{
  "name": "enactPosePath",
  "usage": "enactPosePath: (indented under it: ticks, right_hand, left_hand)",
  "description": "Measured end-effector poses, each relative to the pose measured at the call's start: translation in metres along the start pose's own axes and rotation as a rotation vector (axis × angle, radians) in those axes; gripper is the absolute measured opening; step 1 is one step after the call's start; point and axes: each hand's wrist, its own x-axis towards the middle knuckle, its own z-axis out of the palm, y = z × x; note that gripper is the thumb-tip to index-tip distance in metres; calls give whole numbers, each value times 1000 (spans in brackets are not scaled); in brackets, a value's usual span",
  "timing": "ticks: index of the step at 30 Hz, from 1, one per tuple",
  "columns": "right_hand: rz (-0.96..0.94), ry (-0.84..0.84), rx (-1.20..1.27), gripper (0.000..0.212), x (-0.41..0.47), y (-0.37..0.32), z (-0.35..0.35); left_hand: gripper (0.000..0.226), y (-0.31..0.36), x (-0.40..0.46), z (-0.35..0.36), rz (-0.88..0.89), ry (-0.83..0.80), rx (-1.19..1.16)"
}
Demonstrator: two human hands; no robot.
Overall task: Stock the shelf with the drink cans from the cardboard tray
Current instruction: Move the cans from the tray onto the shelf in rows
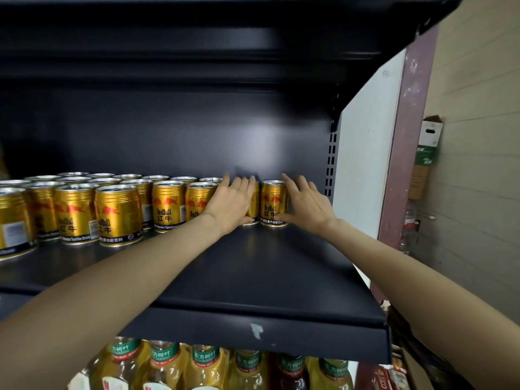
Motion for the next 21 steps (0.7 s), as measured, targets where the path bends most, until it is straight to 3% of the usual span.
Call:
enactPosePath:
  ticks: [7, 21]
  right_hand:
    - [-39, -8, 168, 59, 6, -4, 0]
    - [17, -8, 133, 58, 7, -21, -2]
  left_hand:
    - [85, -5, 0, 4, 32, 1, 58]
    - [87, -14, -4, 3, -48, 43, -3]
